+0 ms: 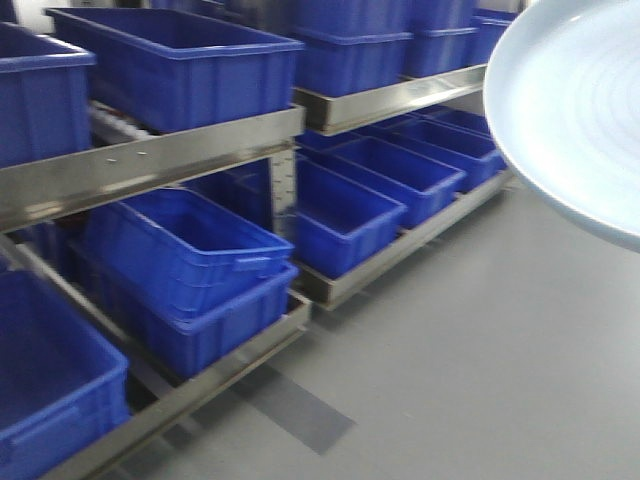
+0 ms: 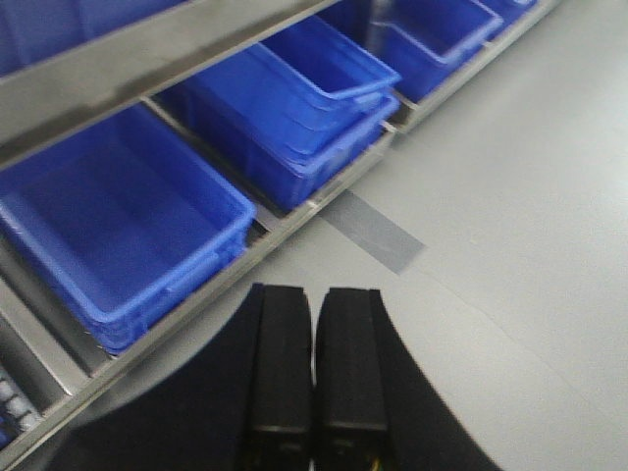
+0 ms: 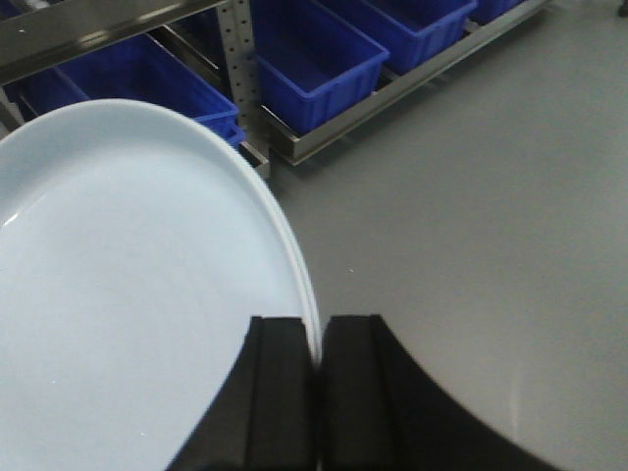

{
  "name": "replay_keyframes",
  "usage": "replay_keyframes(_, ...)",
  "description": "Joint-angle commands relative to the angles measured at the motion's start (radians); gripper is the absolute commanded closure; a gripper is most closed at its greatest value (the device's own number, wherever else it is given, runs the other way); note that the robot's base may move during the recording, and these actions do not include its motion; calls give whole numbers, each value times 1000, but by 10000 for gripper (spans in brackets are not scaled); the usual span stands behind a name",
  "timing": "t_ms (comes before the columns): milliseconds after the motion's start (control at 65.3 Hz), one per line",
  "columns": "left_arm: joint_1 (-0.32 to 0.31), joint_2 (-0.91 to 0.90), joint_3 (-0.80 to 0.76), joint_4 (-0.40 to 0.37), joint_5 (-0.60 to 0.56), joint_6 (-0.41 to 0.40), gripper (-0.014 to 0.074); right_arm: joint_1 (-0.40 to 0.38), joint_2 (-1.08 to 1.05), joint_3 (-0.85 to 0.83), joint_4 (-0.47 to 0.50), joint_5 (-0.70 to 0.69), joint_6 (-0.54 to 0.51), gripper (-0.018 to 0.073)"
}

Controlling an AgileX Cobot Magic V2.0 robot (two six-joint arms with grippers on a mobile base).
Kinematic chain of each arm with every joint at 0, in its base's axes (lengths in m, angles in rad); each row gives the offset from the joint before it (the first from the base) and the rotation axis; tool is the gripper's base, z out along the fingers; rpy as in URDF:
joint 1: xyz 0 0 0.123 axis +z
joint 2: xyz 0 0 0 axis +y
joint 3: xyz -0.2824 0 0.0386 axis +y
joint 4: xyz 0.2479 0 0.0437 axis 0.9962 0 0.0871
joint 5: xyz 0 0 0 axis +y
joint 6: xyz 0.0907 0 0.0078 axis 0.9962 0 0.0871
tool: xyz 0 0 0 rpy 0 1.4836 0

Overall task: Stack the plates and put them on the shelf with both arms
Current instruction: 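Drive the base up to the shelf of blue bins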

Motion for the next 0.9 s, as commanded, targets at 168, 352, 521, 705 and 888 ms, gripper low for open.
replay_keyframes(168, -9, -2, -28, 1, -75, -6, 511, -7, 0, -32, -9, -96, -2, 503)
replay_keyframes(352, -9, -2, -28, 1, -75, -6, 511, -7, 0, -32, -9, -96, -2, 503)
replay_keyframes(521, -9, -2, -28, 1, -75, -6, 511, -7, 0, -32, -9, -96, -2, 503)
replay_keyframes(705, -9, -2, -28, 1, -75, -6, 511, -7, 0, -32, -9, -96, -2, 503)
replay_keyframes(888, -9, -2, -28, 1, -75, -6, 511, -7, 0, -32, -9, -96, -2, 503)
